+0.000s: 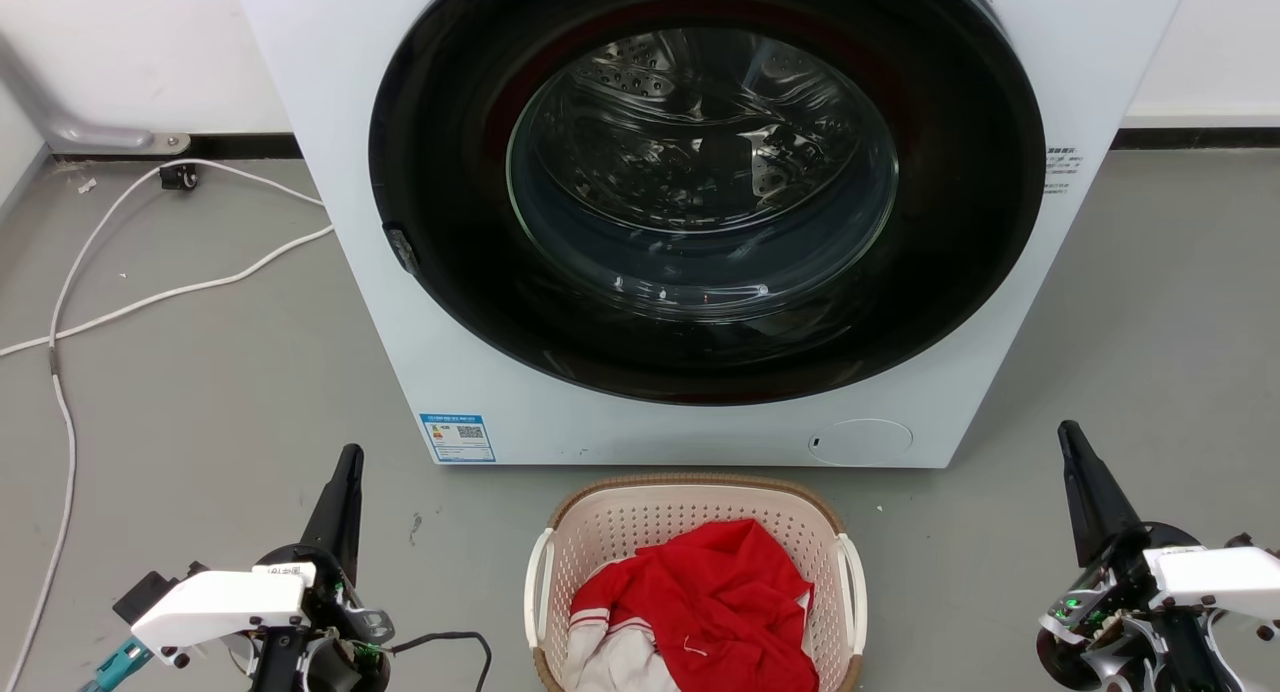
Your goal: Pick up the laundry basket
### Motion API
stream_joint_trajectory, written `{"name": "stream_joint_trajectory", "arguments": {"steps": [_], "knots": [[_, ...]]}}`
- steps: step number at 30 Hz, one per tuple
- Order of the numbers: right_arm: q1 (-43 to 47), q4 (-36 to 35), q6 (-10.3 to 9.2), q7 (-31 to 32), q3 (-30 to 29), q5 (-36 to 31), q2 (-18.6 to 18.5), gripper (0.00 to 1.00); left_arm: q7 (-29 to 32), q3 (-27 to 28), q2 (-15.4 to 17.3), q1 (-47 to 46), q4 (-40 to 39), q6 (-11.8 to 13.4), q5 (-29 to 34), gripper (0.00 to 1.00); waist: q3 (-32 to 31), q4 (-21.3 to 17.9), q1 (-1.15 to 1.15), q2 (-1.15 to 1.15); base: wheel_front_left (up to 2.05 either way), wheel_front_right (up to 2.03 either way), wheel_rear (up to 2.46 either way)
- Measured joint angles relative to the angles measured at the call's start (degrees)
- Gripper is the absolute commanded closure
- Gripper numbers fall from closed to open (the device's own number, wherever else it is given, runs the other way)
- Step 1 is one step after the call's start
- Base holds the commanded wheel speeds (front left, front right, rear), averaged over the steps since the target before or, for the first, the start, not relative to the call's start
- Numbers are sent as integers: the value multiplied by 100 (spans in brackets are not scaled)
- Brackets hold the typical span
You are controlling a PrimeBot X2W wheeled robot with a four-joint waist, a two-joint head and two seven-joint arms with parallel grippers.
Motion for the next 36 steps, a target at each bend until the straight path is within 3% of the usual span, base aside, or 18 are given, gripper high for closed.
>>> {"name": "stream_joint_trajectory", "arguments": {"steps": [15, 16, 29, 35, 36], "knots": [[-1, 0, 0, 14, -8, -1, 4, 100, 0, 4, -1, -1, 1, 0, 0, 100, 0, 0, 0, 0, 0, 0, 0], [-1, 0, 0, 14, -8, -1, 4, 0, 0, 4, -1, -1, 1, 0, 0, 0, 0, 0, 0, 0, 0, 0, 0], [164, -10, -1, -261, 142, -245, 19, 0, -277, -283, -23, 112, 85, 4, 175, 0, 2, 1, 0, 0, 0, 0, 0], [192, -111, -1, -420, 155, -679, 19, 0, -431, -399, -22, 103, -13, 5, 650, 0, 7, 5, 0, 0, 0, 0, 0], [257, -156, -1, -494, 146, -1025, 20, 0, -515, -446, -21, 99, -85, 5, 987, 0, 9, 7, 0, 0, 0, 0, 0]]}}
